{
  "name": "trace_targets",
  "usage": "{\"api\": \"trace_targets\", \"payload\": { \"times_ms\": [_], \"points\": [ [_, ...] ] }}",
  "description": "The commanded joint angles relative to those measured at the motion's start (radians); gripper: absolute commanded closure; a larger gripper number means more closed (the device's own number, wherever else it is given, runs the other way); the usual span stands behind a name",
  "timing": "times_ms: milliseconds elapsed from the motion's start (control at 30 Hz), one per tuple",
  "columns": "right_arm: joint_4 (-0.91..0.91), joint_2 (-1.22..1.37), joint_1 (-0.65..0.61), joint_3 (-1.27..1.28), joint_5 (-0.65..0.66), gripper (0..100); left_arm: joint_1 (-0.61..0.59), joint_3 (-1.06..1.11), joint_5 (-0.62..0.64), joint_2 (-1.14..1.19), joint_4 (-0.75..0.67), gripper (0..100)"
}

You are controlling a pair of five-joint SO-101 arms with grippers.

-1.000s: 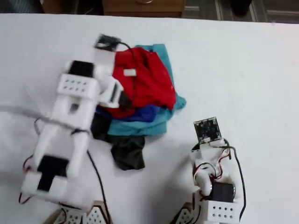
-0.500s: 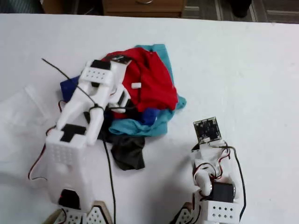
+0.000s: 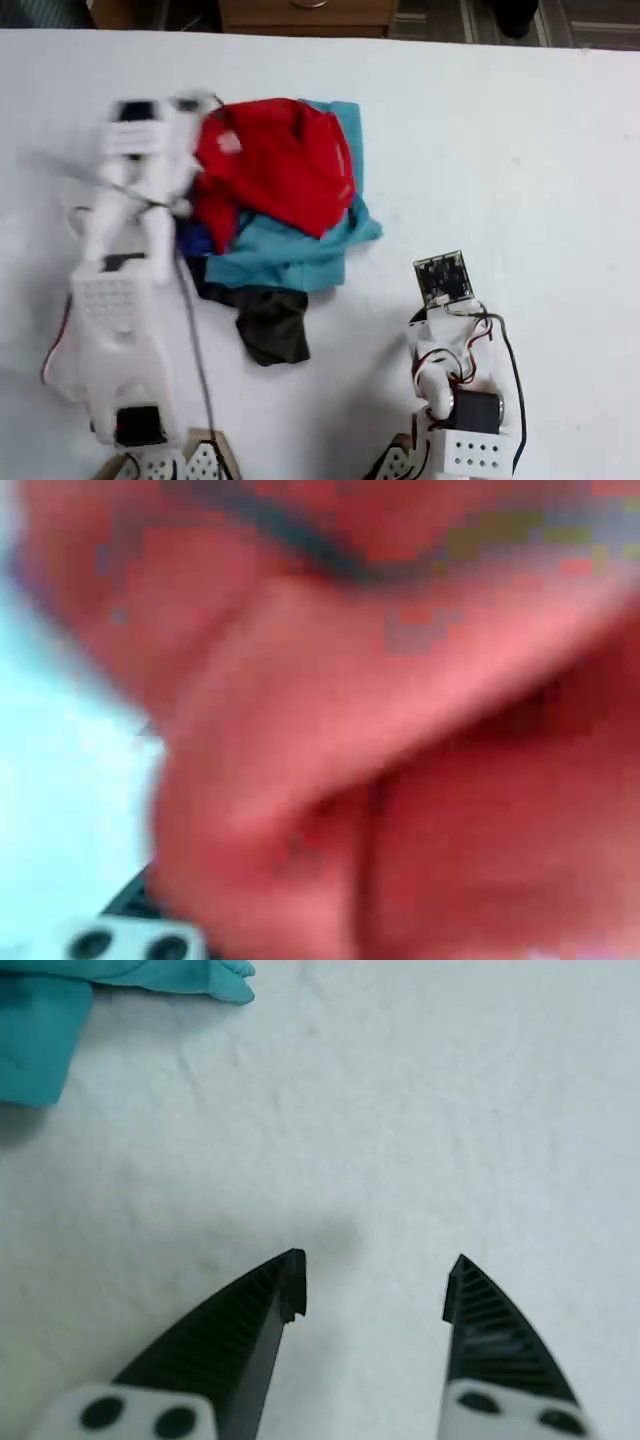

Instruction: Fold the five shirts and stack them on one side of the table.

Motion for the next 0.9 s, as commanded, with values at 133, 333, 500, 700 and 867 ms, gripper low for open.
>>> {"api": "trace_targets", "payload": {
  "times_ms": [133, 333, 500, 700, 867],
  "points": [
    [-0.019, -0.002, 0.002, 0.009, 0.009, 77.6, -0.298, -0.102, -0.057, -0.215, 0.025, 98],
    [-0.019, -0.004, 0.001, 0.009, 0.009, 77.6, -0.548, -0.025, -0.114, -0.393, 0.023, 98],
    [-0.019, -0.005, 0.001, 0.009, 0.009, 77.6, -0.749, -0.027, -0.121, -0.502, 0.021, 98],
    [-0.019, -0.005, 0.001, 0.009, 0.009, 77.6, -0.944, -0.027, -0.118, -0.624, -0.028, 98],
    [-0.019, -0.005, 0.001, 0.009, 0.009, 77.6, -1.051, -0.027, -0.115, -0.704, -0.064, 98]
  ]
}}
